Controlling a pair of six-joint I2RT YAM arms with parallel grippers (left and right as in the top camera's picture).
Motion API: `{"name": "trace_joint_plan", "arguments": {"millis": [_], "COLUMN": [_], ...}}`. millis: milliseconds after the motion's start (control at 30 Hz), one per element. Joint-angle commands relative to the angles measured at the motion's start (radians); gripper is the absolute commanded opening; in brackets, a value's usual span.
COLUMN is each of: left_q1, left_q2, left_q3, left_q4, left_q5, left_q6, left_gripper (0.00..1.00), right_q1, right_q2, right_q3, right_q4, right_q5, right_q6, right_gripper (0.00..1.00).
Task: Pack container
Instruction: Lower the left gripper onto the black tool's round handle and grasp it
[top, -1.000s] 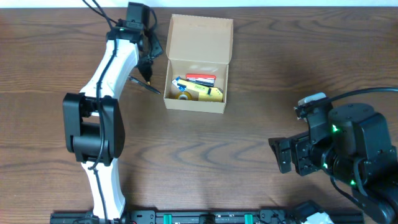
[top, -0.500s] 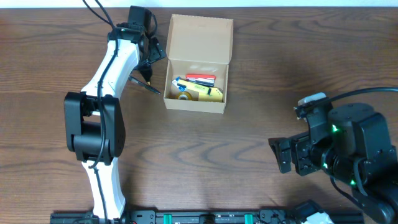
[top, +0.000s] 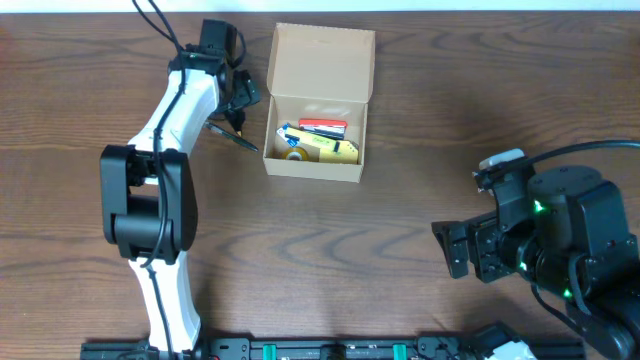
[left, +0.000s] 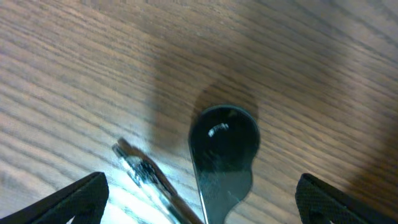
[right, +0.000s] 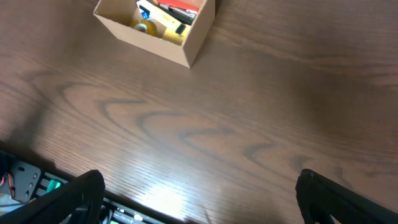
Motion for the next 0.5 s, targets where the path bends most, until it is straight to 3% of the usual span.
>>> {"name": "trace_joint_plan", "arguments": {"millis": [0, 300, 333, 467], "left_q1": [0.008, 0.008, 0.007, 0.006], "left_q2": [0.023, 0.023, 0.023, 0.023], "left_q3": [-0.033, -0.082, -0.084, -0.085], "left_q4": [0.033, 0.12, 0.124, 0.126], "left_q5": [-0.02, -0.014, -0.014, -0.018], "left_q6": [0.044, 0.066, 0.076, 0.104], "left_gripper": [0.97, 1.0, 0.95, 0.93], "right_q1": [-0.007, -0.007, -0.007, -0.007], "right_q2": [-0.001, -0.001, -0.001, -0.001], "right_q3": [0.013, 0.013, 0.013, 0.013], "right_q4": [-0.001, -0.001, -0.001, -0.001], "right_q5": [0.01, 0.01, 0.01, 0.01], "right_q6": [-0.008, -0.008, -0.008, -0.008], "right_gripper": [0.99, 0.99, 0.99, 0.99]}}
